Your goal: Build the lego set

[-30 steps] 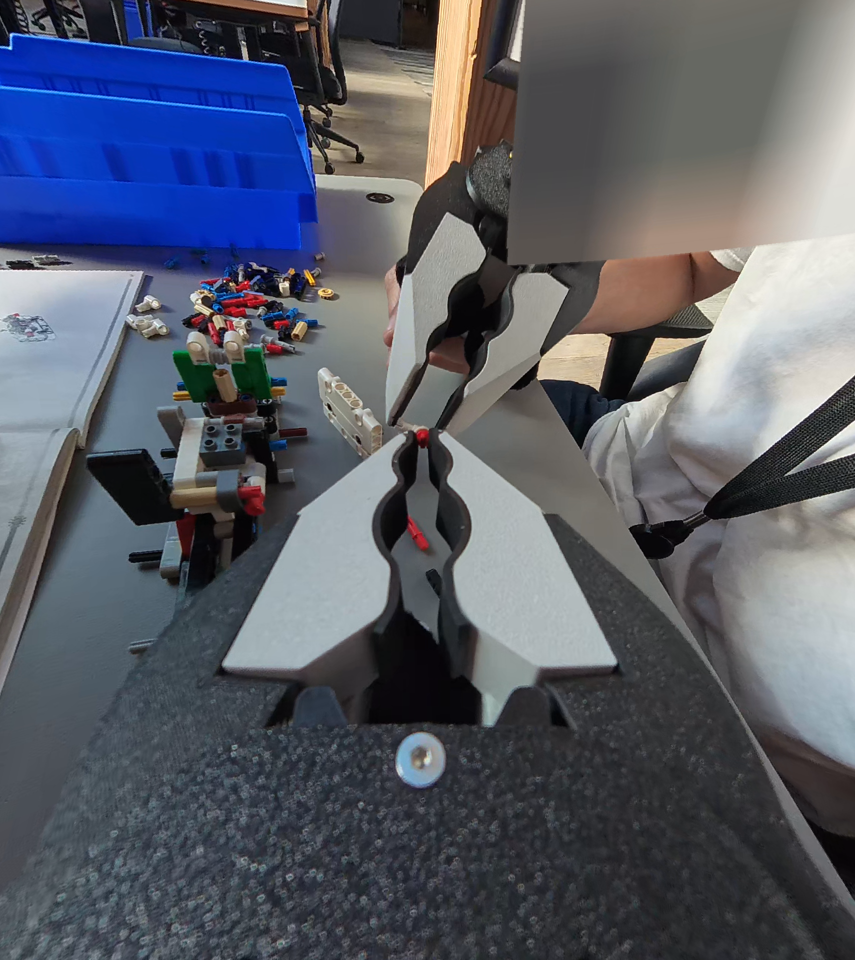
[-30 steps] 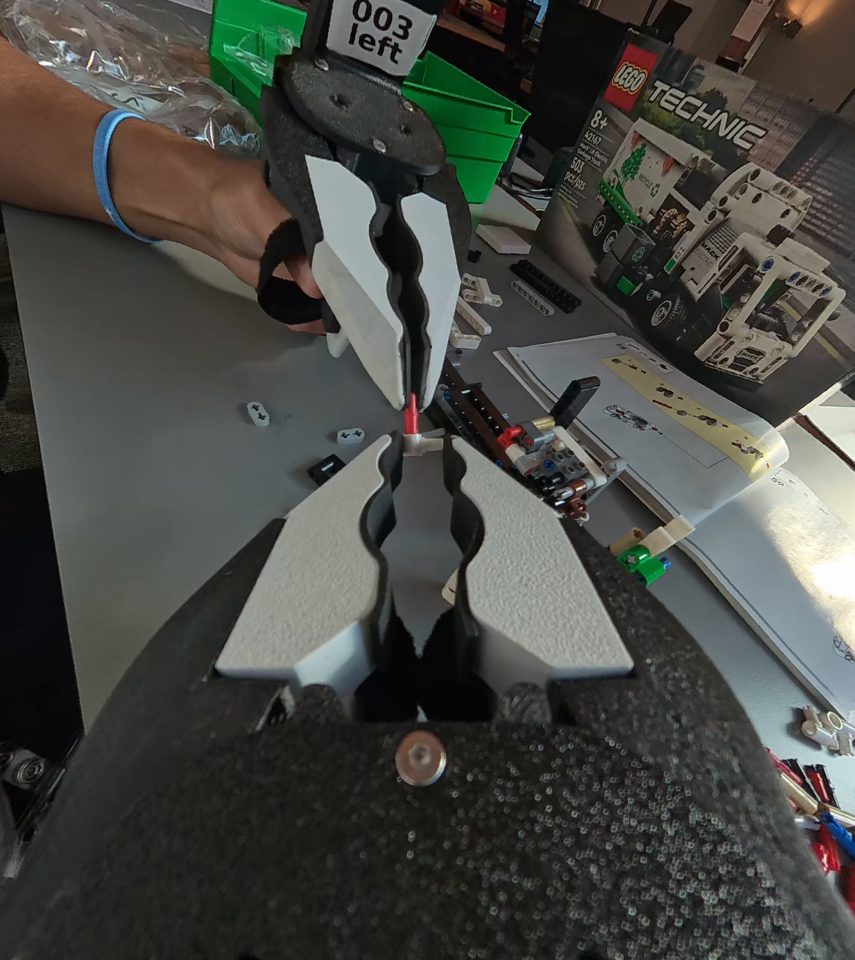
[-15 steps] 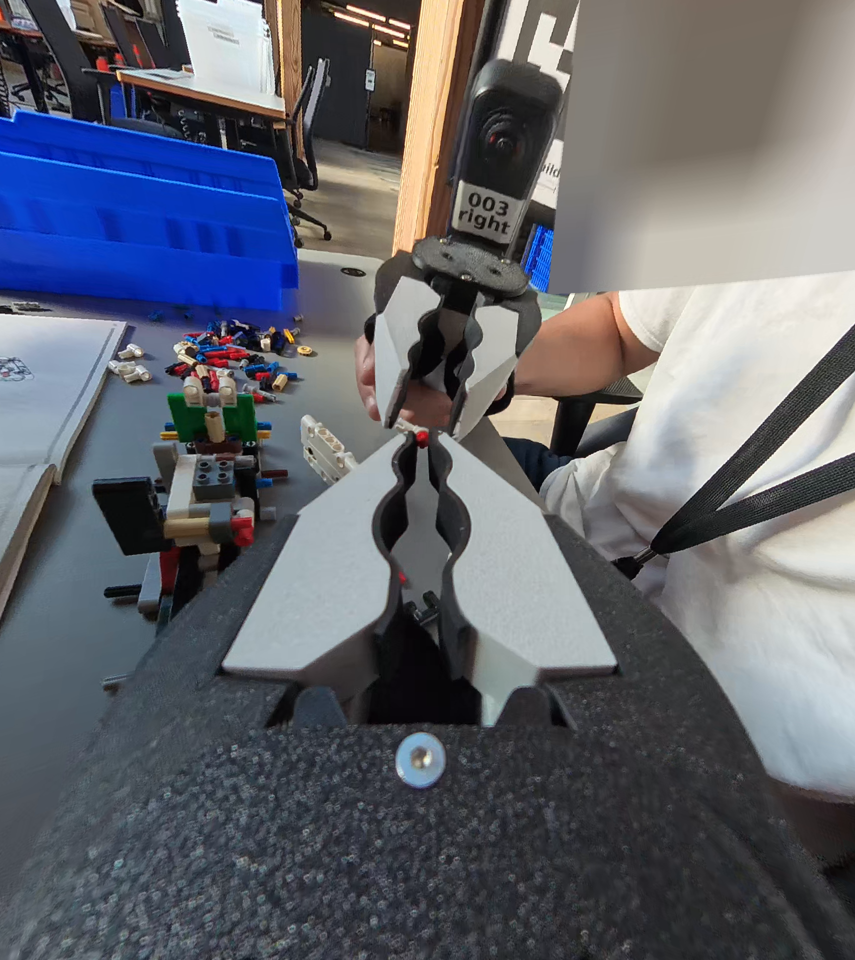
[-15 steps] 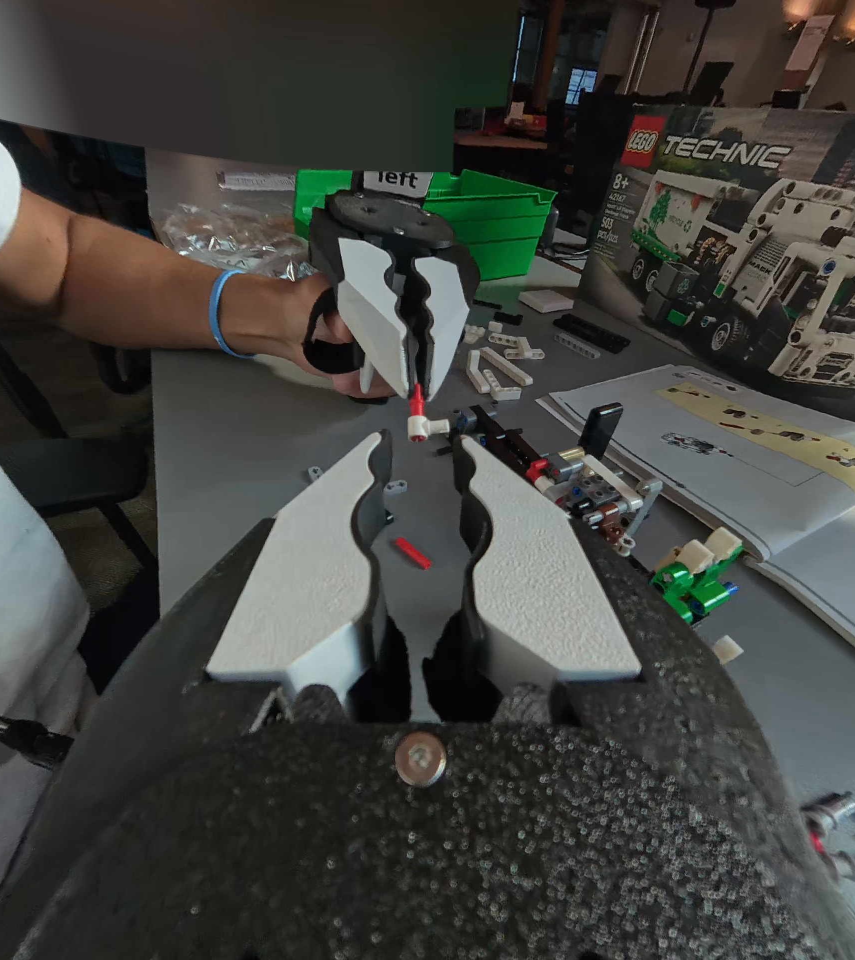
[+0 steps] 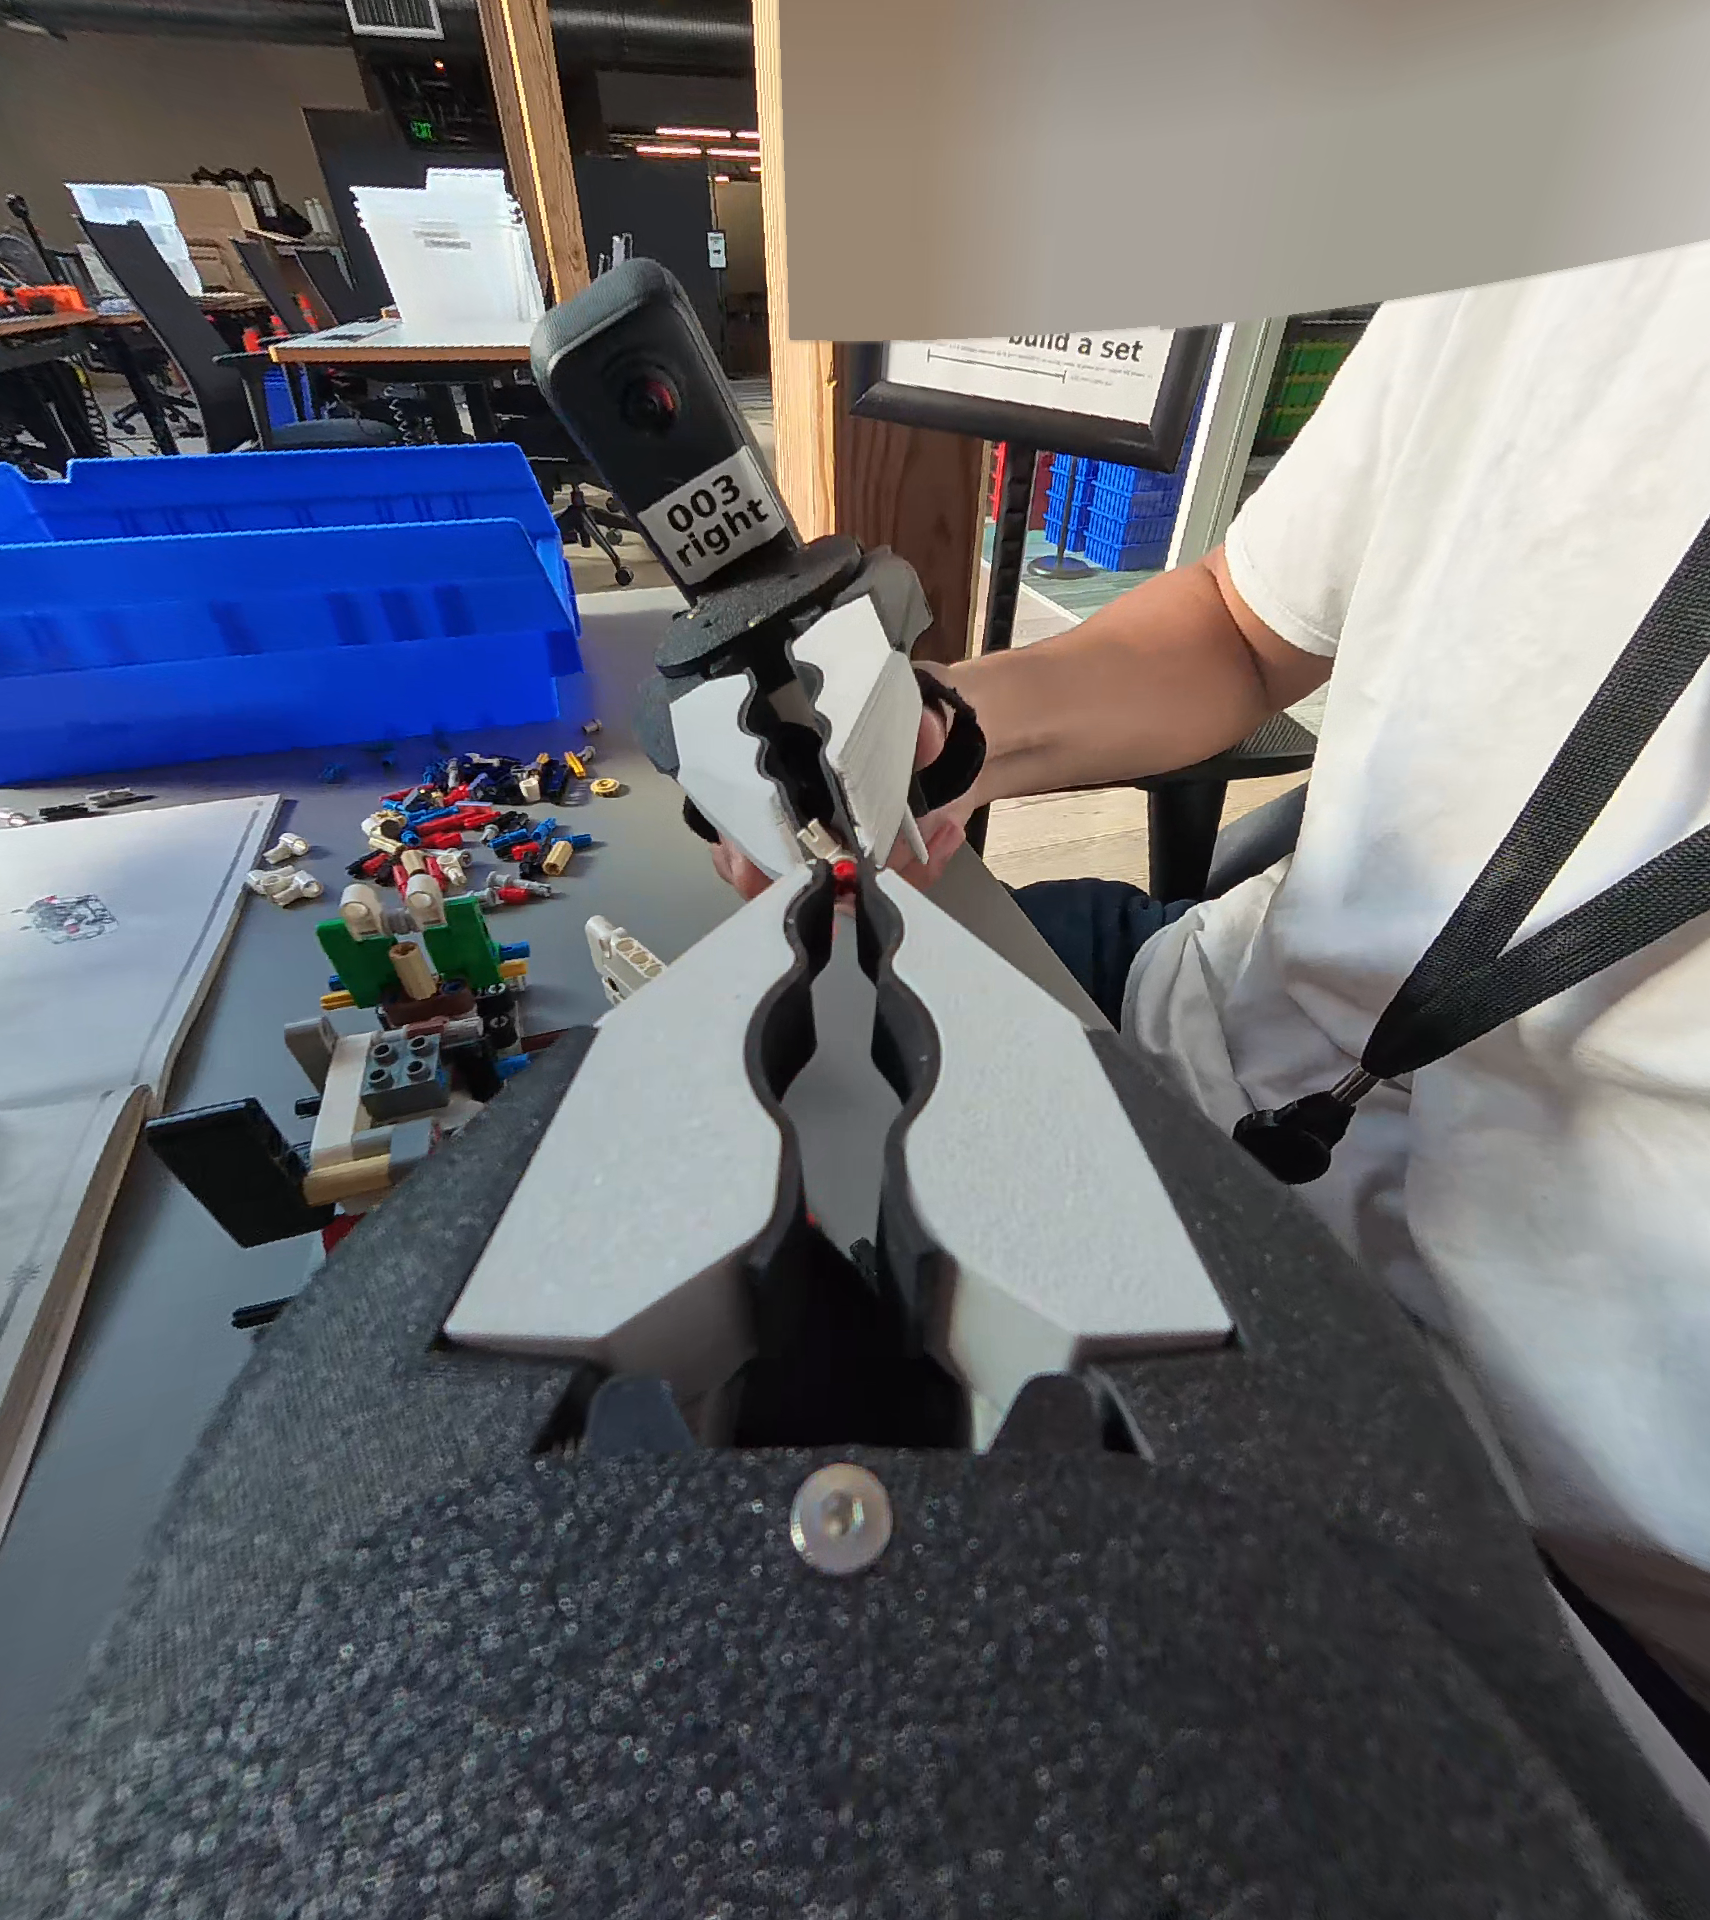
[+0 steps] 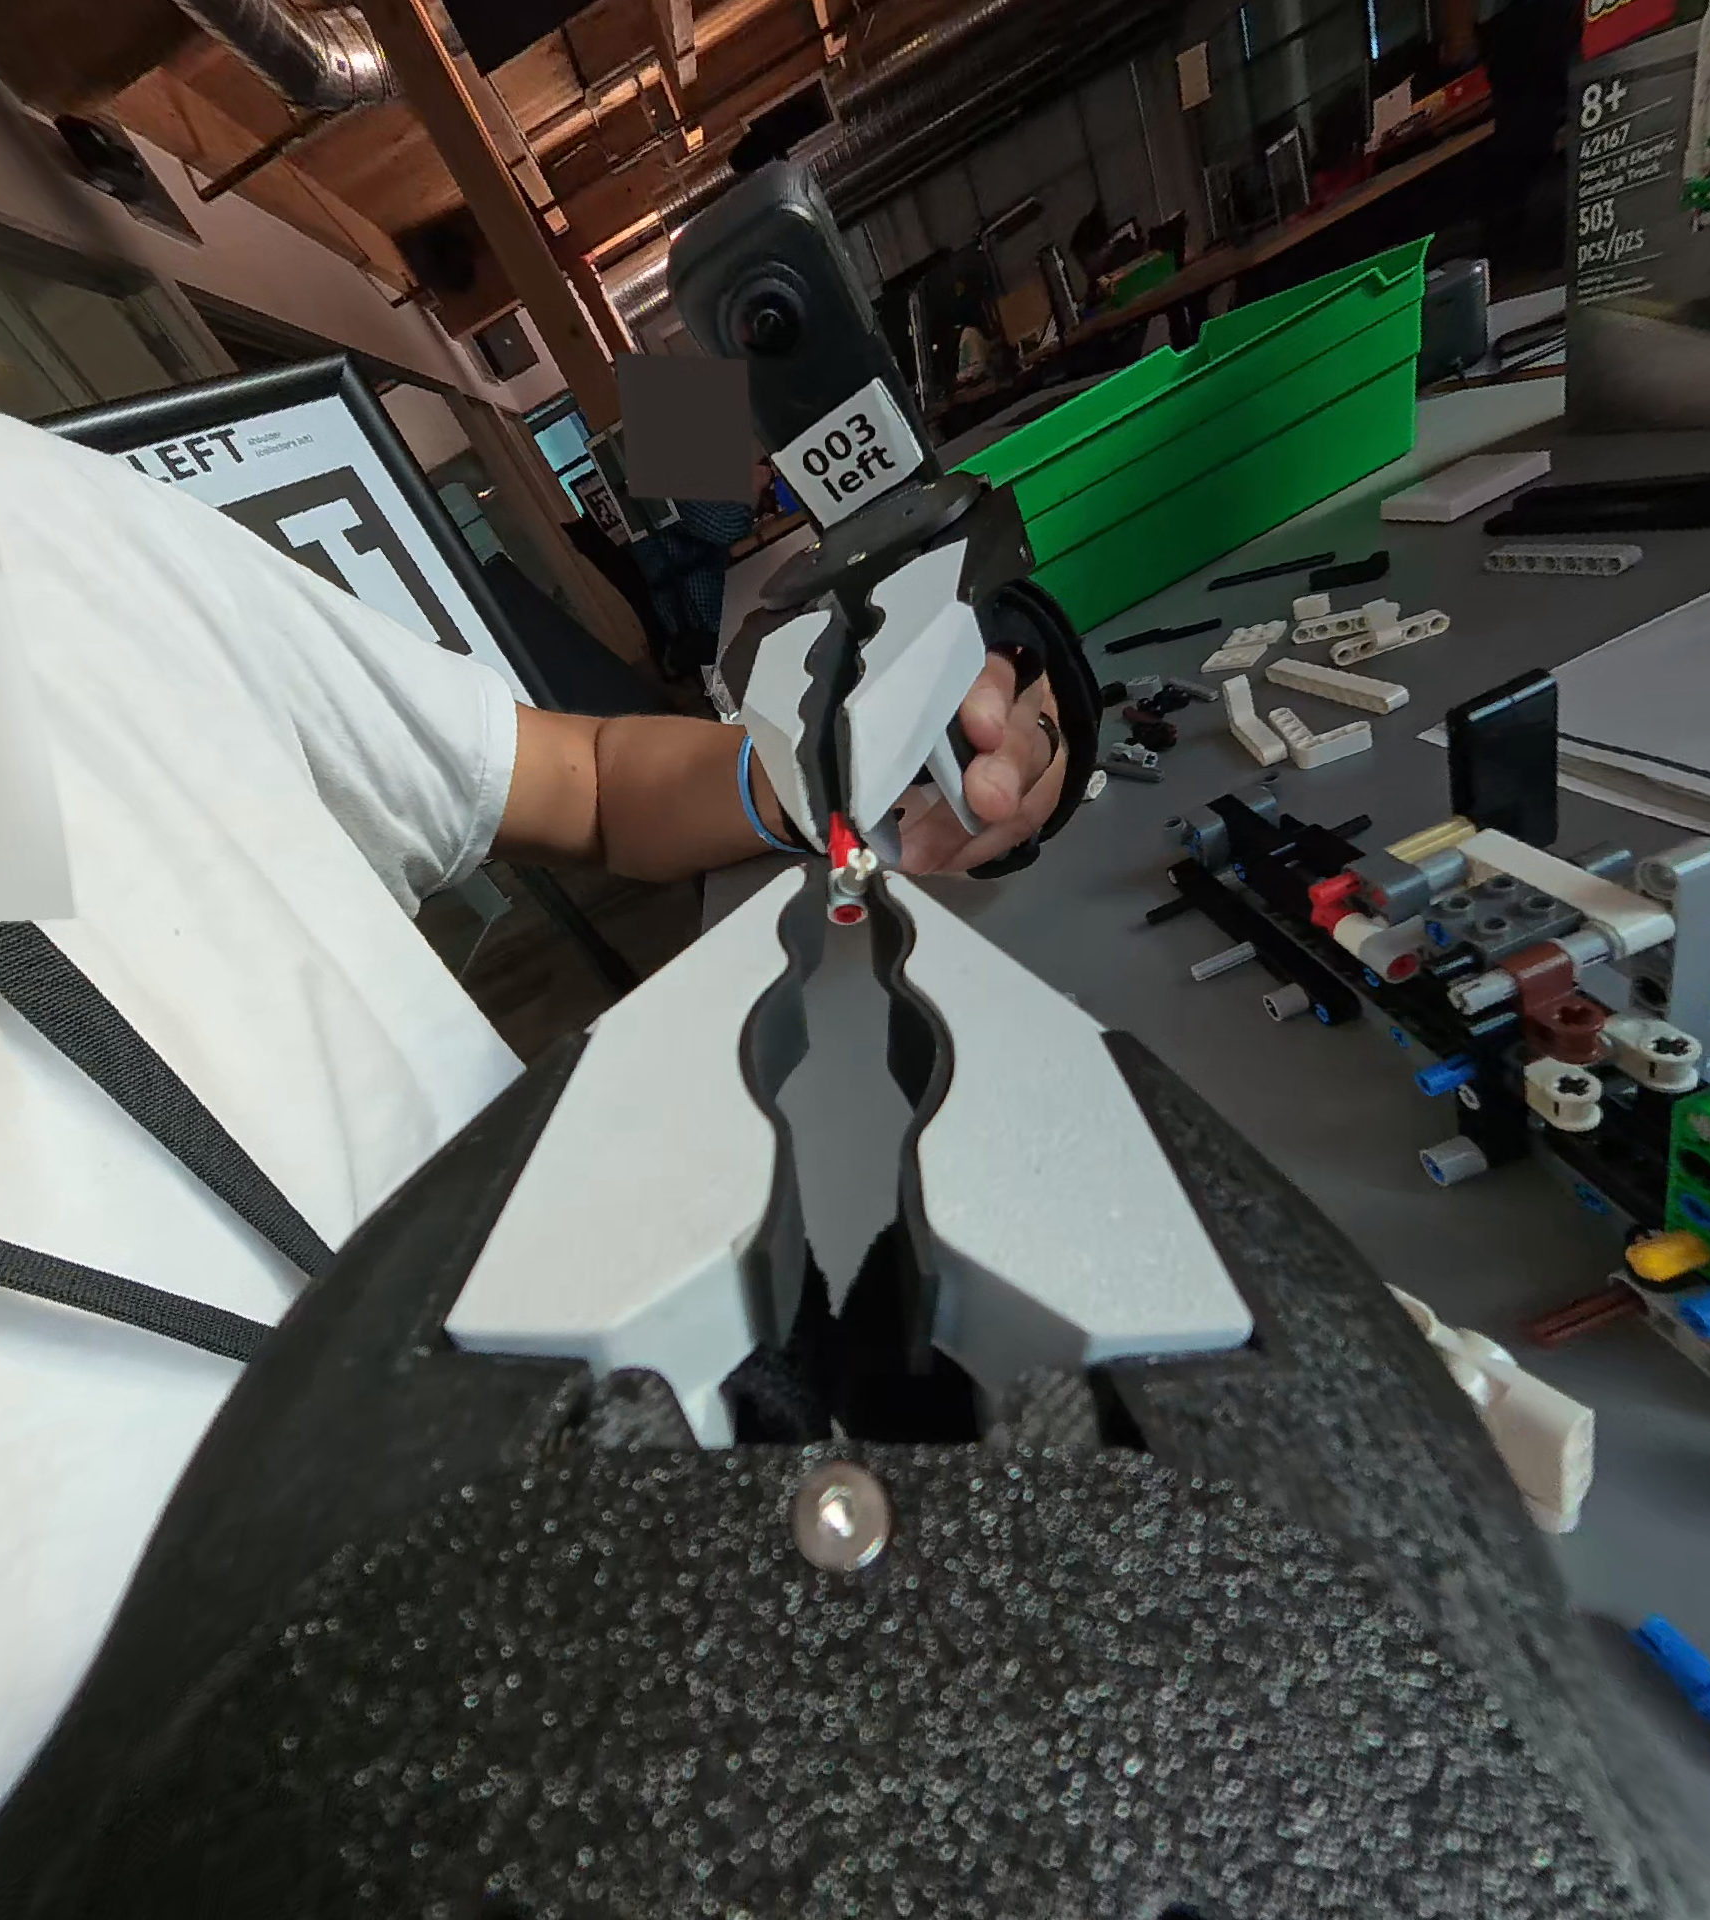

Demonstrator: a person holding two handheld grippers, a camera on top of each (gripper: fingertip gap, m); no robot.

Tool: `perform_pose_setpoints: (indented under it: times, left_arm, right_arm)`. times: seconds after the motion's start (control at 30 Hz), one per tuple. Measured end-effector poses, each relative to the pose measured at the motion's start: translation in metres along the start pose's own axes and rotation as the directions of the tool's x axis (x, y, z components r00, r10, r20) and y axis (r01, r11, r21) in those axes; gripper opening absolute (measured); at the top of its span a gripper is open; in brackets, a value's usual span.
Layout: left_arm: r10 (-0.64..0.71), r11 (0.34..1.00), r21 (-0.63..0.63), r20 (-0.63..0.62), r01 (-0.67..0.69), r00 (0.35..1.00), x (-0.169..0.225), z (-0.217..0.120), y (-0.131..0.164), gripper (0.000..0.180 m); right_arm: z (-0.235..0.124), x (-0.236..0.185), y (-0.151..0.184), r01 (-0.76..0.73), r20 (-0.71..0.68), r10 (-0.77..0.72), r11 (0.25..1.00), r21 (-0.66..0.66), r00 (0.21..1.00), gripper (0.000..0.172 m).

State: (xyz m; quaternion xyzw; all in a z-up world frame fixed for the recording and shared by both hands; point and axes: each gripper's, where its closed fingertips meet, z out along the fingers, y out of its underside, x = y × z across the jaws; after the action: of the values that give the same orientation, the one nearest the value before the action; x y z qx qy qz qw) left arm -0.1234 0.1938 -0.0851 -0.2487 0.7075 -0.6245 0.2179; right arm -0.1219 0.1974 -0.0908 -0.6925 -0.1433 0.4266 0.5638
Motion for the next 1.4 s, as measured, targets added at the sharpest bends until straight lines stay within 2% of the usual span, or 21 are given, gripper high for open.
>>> perform_pose_setpoints:
  times: [0.23,0.7,0.8,0.93,1.17,1.33,1.4]
  left_arm:
    - [-0.015,1.000,0.002,0.003,0.015,1.000,0.000,0.001,0.000,0.002]
    - [0.057,0.992,-0.112,0.038,-0.052,0.998,-0.002,0.004,0.013,0.001]
    - [0.029,0.994,-0.102,0.047,-0.024,0.999,-0.007,0.001,0.015,0.001]
    - [0.012,0.996,-0.092,0.041,-0.008,0.999,-0.007,0.002,0.015,0.001]
    - [0.033,0.995,-0.091,0.057,-0.028,0.998,-0.005,0.006,0.015,0.002]
    - [0.025,0.988,-0.156,0.030,-0.020,0.999,-0.004,0.002,0.018,0.002]
    - [-0.002,0.976,-0.216,0.042,0.011,0.999,-0.007,-0.005,0.018,0.014]
  right_arm:
    - [-0.001,-0.001,-0.001,0.006,0.002,-0.006,1.000,0.009,1.000,0.005]
    - [0.004,0.005,0.007,-0.010,-0.035,0.008,0.999,-0.046,0.999,0.006]
    - [0.002,0.007,0.005,-0.039,-0.030,0.038,0.999,-0.032,0.999,0.015]
    - [0.001,0.010,0.004,-0.049,-0.046,0.048,0.998,-0.026,0.998,0.007]
    - [0.000,0.010,0.003,-0.030,-0.056,0.029,0.999,-0.016,0.998,0.004]
    - [0.003,0.010,0.006,-0.033,-0.056,0.031,0.999,-0.041,0.998,0.004]
    - [0.003,0.008,0.008,-0.022,-0.049,0.019,0.998,-0.058,0.999,0.004]
